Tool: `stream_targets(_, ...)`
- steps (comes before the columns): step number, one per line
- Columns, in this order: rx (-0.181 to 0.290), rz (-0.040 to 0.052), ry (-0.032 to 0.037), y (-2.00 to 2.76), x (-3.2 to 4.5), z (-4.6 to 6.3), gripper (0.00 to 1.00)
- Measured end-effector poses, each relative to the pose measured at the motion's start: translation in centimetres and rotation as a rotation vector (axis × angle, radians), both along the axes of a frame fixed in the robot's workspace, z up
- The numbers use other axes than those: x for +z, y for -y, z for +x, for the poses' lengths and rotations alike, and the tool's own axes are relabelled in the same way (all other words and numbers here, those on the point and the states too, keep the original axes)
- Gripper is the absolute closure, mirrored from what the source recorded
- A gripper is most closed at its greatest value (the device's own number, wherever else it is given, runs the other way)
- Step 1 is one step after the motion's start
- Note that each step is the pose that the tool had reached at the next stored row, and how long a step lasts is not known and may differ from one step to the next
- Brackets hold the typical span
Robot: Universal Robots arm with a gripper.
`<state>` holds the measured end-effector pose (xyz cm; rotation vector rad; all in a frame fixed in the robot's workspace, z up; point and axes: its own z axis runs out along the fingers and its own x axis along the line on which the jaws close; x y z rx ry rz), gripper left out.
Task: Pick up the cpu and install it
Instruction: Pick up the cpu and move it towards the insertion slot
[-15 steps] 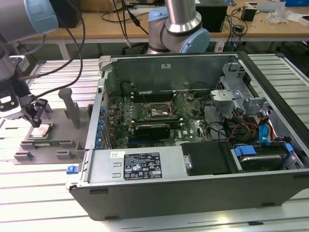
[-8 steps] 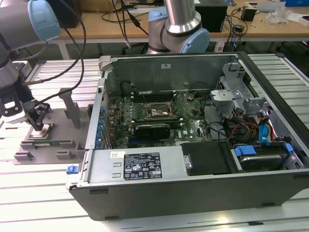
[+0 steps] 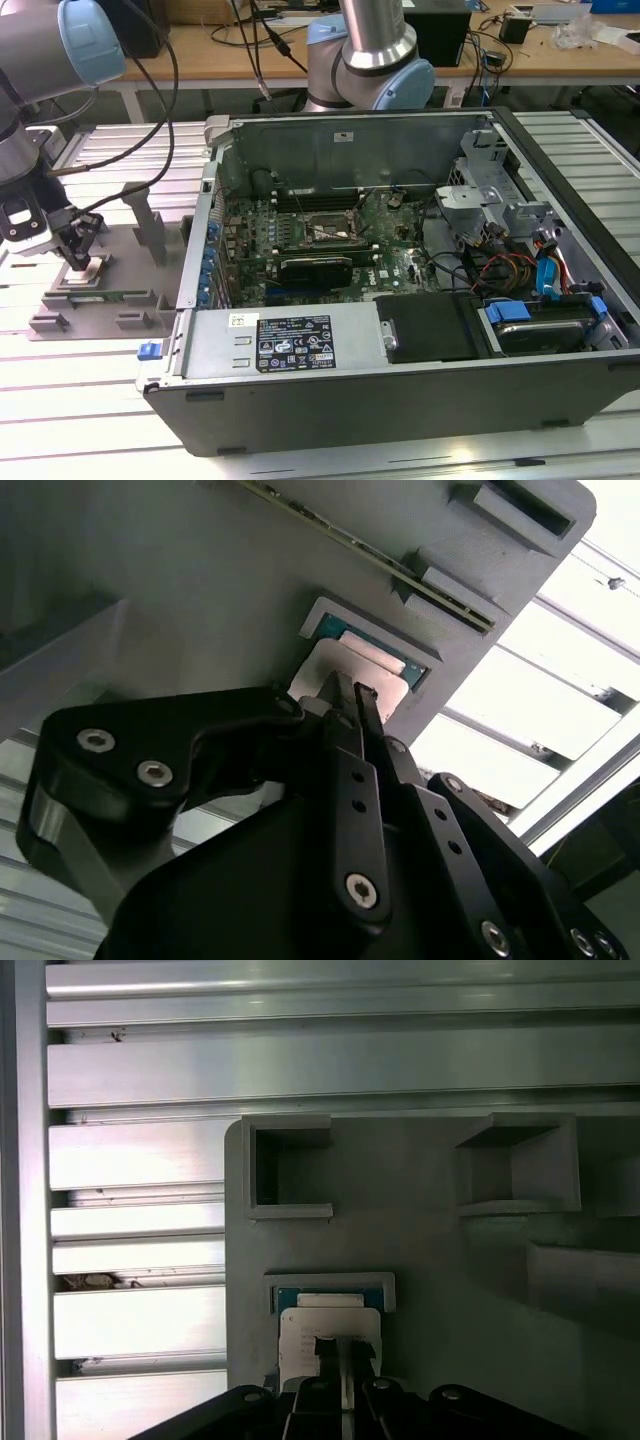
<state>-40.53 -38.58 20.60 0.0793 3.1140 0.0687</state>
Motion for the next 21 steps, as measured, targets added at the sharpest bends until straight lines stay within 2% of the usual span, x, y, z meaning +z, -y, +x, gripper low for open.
stream_targets(2,0.000,0.0000,0.0000,0.00,0.00,0.00,0.71)
stream_targets(3,0.000,0.0000,0.0000,0.00,0.00,0.00,0.71)
stream_targets(4,0.000,-0.0001,0.0000,0.00,0.00,0.00,0.64)
stream_targets(5,0.000,-0.0001,-0.0001,0.00,0.00,0.00,0.64)
stream_targets(6,0.000,-0.0001,0.0000,0.00,0.00,0.00,0.58)
stream_targets(7,0.000,-0.0002,0.0000,0.00,0.00,0.00,0.46)
stream_targets(8,0.000,-0.0002,0.0000,0.00,0.00,0.00,0.40)
stream_targets(10,0.000,-0.0002,0.0000,0.00,0.00,0.00,0.40)
stream_targets(11,0.000,-0.0003,0.0000,0.00,0.00,0.00,0.34)
stream_targets(12,0.000,-0.0026,0.0004,-0.01,-0.06,0.01,0.34)
stream_targets(13,0.000,-0.0081,0.0001,-0.02,-0.08,0.00,0.34)
stream_targets(14,0.000,-0.0220,-0.0007,-0.03,-0.15,0.01,0.34)
stream_targets(15,0.000,-0.0303,-0.0010,-0.08,-0.31,0.02,0.34)
stream_targets(18,0.000,-0.0291,-0.0012,-0.17,-0.59,0.02,0.34)
stream_targets(21,0.000,-0.0291,-0.0013,-0.50,-0.72,-0.17,0.34)
